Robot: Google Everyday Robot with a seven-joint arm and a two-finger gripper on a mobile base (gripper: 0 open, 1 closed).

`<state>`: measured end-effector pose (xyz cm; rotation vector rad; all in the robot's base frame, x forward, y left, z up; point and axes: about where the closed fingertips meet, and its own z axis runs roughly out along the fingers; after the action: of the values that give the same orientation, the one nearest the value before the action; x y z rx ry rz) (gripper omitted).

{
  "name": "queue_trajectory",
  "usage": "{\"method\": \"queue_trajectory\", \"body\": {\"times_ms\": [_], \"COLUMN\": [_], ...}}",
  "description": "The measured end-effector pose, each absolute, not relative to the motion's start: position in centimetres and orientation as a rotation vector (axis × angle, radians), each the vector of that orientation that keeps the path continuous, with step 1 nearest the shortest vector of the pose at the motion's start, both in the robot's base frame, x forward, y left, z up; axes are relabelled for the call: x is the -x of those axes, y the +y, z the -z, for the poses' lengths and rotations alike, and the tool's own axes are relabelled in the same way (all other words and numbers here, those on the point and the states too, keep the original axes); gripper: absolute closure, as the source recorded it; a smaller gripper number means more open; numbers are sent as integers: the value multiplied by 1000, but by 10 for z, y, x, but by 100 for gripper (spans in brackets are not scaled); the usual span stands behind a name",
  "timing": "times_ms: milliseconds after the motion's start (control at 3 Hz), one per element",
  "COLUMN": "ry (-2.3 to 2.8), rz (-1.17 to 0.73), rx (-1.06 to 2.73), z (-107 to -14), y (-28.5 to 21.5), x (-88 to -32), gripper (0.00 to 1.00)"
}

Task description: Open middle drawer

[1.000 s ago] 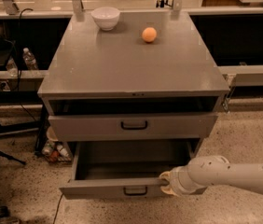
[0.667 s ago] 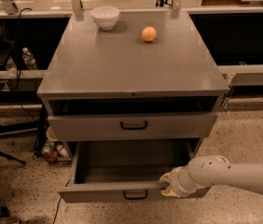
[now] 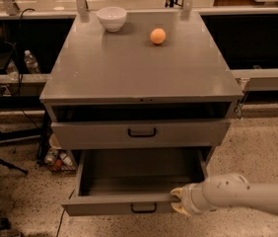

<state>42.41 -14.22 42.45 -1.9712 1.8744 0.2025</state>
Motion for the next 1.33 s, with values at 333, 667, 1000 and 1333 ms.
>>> {"method": "queue_trajectory", "body": {"times_ms": [333,667,1000,1333], "ry": [1884,1884,1928,1928], "rz": [-198,-198,-208,-208], "rx": [1941,1941,1884,1884], "z": [-427,-428,-422,-423], "y": [-143,-143,-149,-149], "x": [-409,-409,-355,-355], "gripper": [100,100,98,76]}}
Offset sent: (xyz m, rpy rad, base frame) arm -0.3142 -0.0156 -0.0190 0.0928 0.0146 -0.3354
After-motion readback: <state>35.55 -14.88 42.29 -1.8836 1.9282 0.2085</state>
